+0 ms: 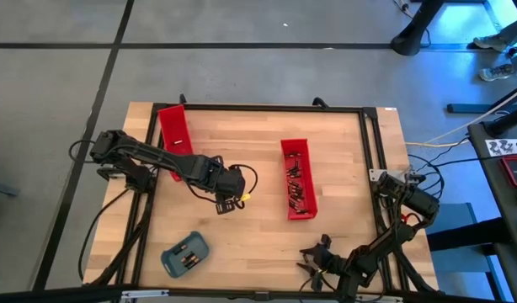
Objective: Sort batteries
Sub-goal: Put the small black battery into the right red bin
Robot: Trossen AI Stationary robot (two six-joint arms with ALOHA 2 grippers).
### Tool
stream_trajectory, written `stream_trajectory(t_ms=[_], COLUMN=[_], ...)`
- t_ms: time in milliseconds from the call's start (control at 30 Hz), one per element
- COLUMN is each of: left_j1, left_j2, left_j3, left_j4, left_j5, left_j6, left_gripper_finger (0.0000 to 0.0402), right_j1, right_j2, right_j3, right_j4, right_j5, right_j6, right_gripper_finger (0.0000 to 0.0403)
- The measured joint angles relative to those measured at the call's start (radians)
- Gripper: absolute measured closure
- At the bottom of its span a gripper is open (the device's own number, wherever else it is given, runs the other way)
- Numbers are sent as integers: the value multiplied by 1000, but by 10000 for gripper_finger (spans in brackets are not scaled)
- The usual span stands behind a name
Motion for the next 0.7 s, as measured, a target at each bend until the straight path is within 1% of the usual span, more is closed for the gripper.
stream_trajectory(t_ms=[200,333,400,533,700], left_j1=[-1,-1,-1,-1,-1], left_j2=[0,0,0,0,0], left_j3=[0,0,0,0,0], left_j4=[0,0,0,0,0], left_j5=[0,0,0,0,0], left_j6=[-2,3,5,4,4], left_gripper_finger=[258,258,258,258,258], right_j1=[36,83,95,96,73], right_j2=[2,34,52,65,68], right_j3=[0,-1,-1,-4,-8], right_j4=[-21,-39,-37,-21,-32], right_j5=[-8,76,112,141,169], right_j6=[32,150,178,151,143], right_gripper_finger=[187,190,202,250,338])
